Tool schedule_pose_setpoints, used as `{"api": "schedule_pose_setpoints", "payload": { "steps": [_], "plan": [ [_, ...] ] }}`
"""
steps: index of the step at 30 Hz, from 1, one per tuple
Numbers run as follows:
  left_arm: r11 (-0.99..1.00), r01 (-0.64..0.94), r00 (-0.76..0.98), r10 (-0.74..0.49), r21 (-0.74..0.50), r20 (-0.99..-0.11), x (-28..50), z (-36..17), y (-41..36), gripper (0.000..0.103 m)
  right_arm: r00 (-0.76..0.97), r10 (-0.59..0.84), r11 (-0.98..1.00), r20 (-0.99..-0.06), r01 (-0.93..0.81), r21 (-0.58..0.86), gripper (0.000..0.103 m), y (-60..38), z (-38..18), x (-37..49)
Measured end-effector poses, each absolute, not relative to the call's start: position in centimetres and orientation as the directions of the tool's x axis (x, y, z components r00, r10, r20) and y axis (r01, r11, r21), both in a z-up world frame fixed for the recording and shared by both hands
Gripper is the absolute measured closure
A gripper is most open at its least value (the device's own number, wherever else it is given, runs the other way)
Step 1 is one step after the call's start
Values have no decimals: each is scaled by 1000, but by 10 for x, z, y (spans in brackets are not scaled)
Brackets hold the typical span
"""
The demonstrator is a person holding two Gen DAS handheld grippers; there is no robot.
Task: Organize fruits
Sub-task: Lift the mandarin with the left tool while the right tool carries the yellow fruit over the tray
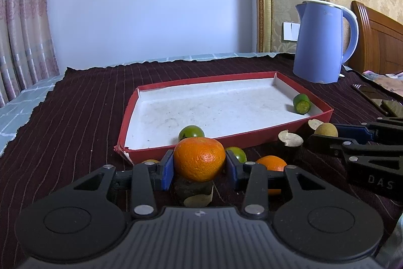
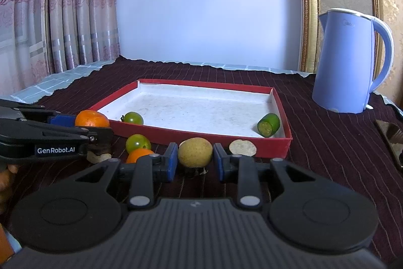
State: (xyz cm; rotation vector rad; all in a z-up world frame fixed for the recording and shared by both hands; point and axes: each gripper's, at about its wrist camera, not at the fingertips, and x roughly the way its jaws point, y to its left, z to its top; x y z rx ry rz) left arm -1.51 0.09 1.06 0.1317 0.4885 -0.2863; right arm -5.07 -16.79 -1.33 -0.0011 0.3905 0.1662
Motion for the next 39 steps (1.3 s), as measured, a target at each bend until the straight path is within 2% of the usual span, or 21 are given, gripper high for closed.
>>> {"api": "schedule_pose_setpoints", "payload": {
  "steps": [23,39],
  "plan": [
    [953,290,858,-220,84,-464,11,28,-14,62,934,151,987,-325,-158,4,75,-173,14,-30],
    [973,220,849,-160,62,-503,46,30,-23,62,935,144,988,-325,-155,-7,74,-171,21,-4]
  ]
}}
